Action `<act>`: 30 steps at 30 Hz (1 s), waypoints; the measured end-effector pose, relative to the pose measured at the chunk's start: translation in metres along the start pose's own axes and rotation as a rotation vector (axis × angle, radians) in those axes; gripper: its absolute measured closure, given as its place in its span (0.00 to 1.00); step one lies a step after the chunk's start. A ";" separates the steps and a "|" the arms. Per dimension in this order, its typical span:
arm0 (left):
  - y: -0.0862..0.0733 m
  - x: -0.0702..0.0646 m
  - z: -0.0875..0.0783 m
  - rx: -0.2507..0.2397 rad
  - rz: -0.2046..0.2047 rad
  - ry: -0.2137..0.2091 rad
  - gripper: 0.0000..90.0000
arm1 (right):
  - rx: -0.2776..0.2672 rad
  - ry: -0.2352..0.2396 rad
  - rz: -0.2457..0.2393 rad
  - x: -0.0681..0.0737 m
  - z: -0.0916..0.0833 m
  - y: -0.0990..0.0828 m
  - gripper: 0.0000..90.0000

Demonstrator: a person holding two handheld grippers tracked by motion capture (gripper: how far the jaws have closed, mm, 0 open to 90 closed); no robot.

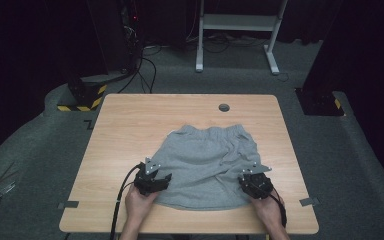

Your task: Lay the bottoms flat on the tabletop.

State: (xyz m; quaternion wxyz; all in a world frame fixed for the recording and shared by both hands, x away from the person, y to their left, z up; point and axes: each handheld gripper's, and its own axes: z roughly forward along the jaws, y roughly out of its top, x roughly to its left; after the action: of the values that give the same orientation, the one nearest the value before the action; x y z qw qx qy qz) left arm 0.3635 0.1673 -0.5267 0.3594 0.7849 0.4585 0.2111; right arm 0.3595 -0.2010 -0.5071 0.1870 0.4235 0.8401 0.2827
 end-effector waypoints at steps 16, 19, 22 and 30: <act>0.000 0.000 0.000 0.000 0.000 0.000 0.38 | -0.029 -0.188 0.131 -0.042 0.001 0.028 0.57; 0.000 0.000 0.000 0.000 0.000 0.000 0.38 | 0.017 -0.185 0.132 -0.047 0.013 0.031 0.61; 0.000 0.000 0.000 0.000 -0.001 0.000 0.38 | 0.056 -0.154 0.128 -0.046 0.024 0.031 0.74; 0.000 0.000 0.000 0.000 0.000 0.000 0.38 | -0.004 -0.127 0.096 -0.042 0.006 0.044 0.93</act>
State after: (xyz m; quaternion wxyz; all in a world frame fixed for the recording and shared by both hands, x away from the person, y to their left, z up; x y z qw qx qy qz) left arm 0.3636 0.1674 -0.5268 0.3595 0.7848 0.4586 0.2110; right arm 0.4140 -0.2122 -0.4809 0.2268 0.4802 0.8047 0.2655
